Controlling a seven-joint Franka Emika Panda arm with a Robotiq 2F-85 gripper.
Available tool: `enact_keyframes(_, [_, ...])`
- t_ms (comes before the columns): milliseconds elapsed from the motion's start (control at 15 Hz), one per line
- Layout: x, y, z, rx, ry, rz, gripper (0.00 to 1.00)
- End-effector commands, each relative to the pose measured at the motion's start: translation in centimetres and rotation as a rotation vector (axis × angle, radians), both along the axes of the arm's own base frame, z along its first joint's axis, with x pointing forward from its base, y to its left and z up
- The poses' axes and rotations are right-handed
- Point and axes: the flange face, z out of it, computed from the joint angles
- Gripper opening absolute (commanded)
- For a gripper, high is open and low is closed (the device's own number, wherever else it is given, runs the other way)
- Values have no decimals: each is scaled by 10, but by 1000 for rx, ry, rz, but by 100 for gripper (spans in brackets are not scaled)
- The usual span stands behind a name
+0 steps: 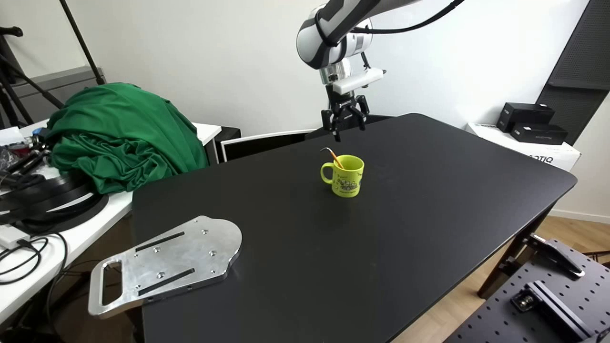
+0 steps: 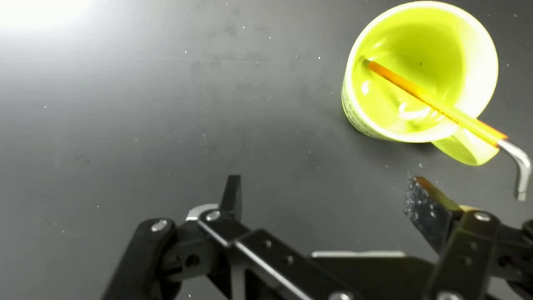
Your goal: Remove the wrench from the yellow mug and put it on the left side of the table
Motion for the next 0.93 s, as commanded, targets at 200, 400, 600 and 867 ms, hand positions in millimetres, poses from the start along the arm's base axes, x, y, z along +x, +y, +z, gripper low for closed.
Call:
enact_keyframes(200, [45,34,8,-61,-65,39,100])
enact_keyframes(400, [53,50,6,-45,-85,67,100])
enact_keyframes(600, [58,68,4,-15,-91,57,100])
enact_keyframes(867, [64,90,3,0,-102,58,100])
